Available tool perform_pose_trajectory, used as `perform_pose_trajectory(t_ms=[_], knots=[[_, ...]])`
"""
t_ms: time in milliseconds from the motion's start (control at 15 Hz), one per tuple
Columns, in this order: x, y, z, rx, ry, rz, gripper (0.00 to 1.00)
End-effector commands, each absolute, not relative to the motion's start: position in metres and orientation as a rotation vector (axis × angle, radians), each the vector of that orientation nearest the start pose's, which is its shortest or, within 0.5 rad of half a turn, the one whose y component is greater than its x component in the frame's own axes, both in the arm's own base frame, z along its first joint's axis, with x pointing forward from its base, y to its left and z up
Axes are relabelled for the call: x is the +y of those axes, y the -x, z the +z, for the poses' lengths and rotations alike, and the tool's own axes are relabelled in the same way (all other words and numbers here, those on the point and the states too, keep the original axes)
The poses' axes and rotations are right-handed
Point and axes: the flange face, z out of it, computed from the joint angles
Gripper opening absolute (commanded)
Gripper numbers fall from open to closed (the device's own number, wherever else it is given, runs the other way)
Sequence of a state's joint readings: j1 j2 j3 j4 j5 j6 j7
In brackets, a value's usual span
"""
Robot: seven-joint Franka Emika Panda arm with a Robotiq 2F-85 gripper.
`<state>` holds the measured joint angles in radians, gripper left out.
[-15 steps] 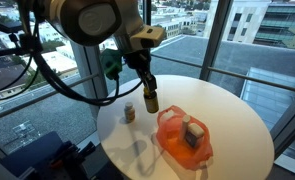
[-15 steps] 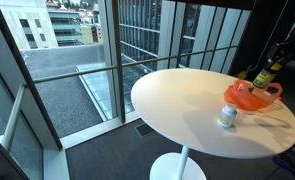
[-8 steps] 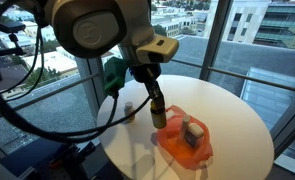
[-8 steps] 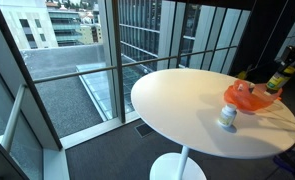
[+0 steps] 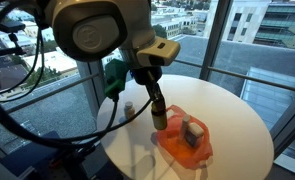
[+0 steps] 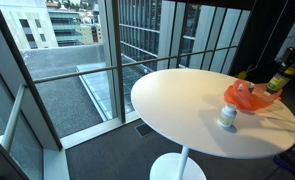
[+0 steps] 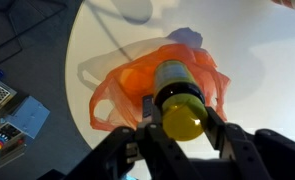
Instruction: Put the yellow and black container in the orange plastic bag
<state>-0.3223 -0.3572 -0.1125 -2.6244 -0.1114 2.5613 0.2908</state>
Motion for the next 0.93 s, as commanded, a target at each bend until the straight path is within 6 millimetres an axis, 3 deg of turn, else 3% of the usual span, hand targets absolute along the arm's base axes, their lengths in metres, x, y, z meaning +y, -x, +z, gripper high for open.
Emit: perform_pose_trajectory(t_ms=[0, 400, 867], knots=[[-0.179, -0.397, 0.400, 0.997, 3.005, -0.454, 0.19], [-0.194, -0.415, 0.392, 1.056, 3.011, -0.432, 0.19], [-0.216, -0.447, 0.369, 1.087, 3.010, -0.377, 0.19]])
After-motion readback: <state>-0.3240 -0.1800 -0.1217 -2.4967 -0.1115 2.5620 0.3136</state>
